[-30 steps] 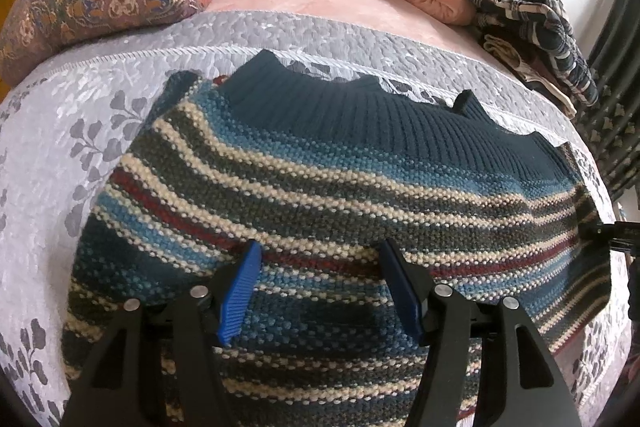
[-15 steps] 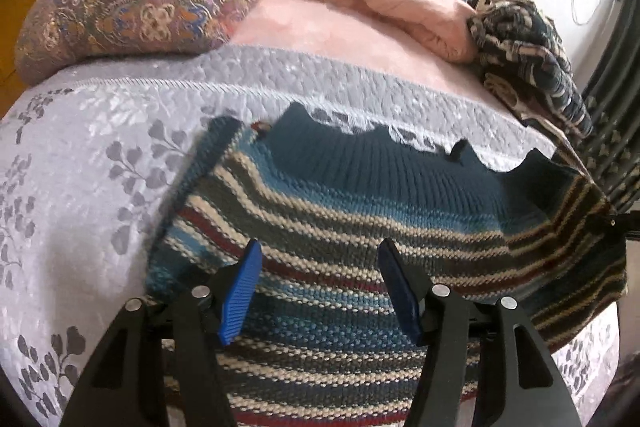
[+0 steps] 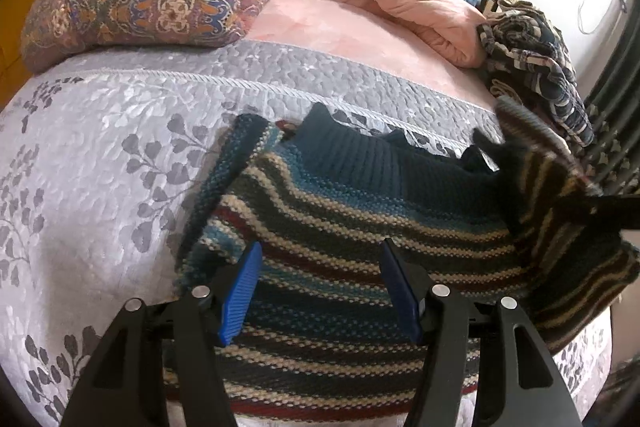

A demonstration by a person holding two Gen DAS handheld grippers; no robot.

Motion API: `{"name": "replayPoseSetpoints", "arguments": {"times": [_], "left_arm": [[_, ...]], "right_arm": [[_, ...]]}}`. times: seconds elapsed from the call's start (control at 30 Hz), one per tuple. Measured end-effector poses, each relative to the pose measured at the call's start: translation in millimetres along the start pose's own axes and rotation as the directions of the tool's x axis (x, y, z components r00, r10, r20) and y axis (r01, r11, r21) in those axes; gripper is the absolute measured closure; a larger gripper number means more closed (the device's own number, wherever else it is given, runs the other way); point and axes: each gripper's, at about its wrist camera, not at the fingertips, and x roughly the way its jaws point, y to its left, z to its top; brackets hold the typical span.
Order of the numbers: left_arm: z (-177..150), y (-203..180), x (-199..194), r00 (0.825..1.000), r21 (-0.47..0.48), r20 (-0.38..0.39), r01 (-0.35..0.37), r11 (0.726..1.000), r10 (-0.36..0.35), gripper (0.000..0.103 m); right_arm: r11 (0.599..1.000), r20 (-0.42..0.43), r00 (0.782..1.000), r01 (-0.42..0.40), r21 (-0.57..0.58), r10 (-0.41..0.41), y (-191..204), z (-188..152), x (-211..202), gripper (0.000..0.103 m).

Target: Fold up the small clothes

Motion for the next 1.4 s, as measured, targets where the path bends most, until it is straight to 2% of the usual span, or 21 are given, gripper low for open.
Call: {"name": "replayPoseSetpoints", "arguments": {"times": [0.33, 0.43, 0.57, 0.67, 0.77, 0.8, 0.9, 0.97, 1.07, 1.2, 1.4], "left_arm": [[3.6, 17.2, -5.3, 1.000, -0.053, 0.009, 0.019, 0.998, -0.019, 0.042], [4.1, 20.5, -6.0, 1.000, -0.064, 0.011, 0.027, 0.998, -0.027, 0.042], [4.7, 22.8, -5.0, 0.999, -0.077, 0.007, 0.045, 0.996, -0.044, 0.042], [4.5, 24.1, -4.5, 0.998, -0.090, 0.006, 0.060, 0.994, -0.060, 0.042], [4.8, 25.4, -2.7, 0.995, -0.108, 0.000, 0.099, 0.989, -0.100, 0.042], [4.8, 25.1, -1.5, 0.992, -0.116, -0.003, 0.123, 0.986, -0.124, 0.042], [3.7, 20.8, 1.8, 0.983, -0.130, -0.015, 0.179, 0.975, -0.183, 0.042], [2.9, 14.5, 4.1, 0.976, -0.128, -0.023, 0.210, 0.969, -0.215, 0.042], [1.0, 4.9, 8.2, 0.967, -0.129, -0.037, 0.245, 0.961, -0.252, 0.042], [0.7, -4.1, 13.0, 0.957, -0.133, -0.050, 0.276, 0.952, -0.284, 0.042], [-1.5, -7.8, 21.3, 0.949, -0.157, -0.067, 0.296, 0.942, -0.310, 0.041]], "right_arm": [[0.996, -0.056, 0.996, 0.073, -0.056, -0.077, 45.4, 4.8, 46.7, 0.080], [0.997, -0.071, 0.995, 0.067, -0.049, -0.070, 49.6, 6.4, 54.2, 0.077], [1.000, -0.102, 0.995, -0.020, -0.002, 0.020, 47.4, 9.8, 56.3, 0.070], [0.994, -0.100, 0.990, -0.094, 0.050, 0.099, 38.5, 11.2, 46.2, 0.069], [0.968, -0.077, 0.970, -0.220, 0.119, 0.230, 21.9, 10.7, 27.7, 0.070], [0.964, -0.057, 0.969, -0.233, 0.128, 0.241, 15.3, 9.7, 19.5, 0.072], [0.981, -0.007, 0.988, -0.155, 0.117, 0.157, -5.6, 0.2, -0.7, 0.070], [0.985, -0.001, 0.992, -0.125, 0.115, 0.126, -17.9, -11.3, -4.7, 0.070], [0.980, -0.028, 0.987, -0.152, 0.130, 0.157, -31.9, -33.2, 3.6, 0.070], [0.973, -0.056, 0.976, -0.205, 0.104, 0.212, -22.3, -55.3, 24.7, 0.070], [0.983, -0.106, 0.977, -0.179, 0.049, 0.183, 5.5, -77.5, 69.4, 0.070]]}}
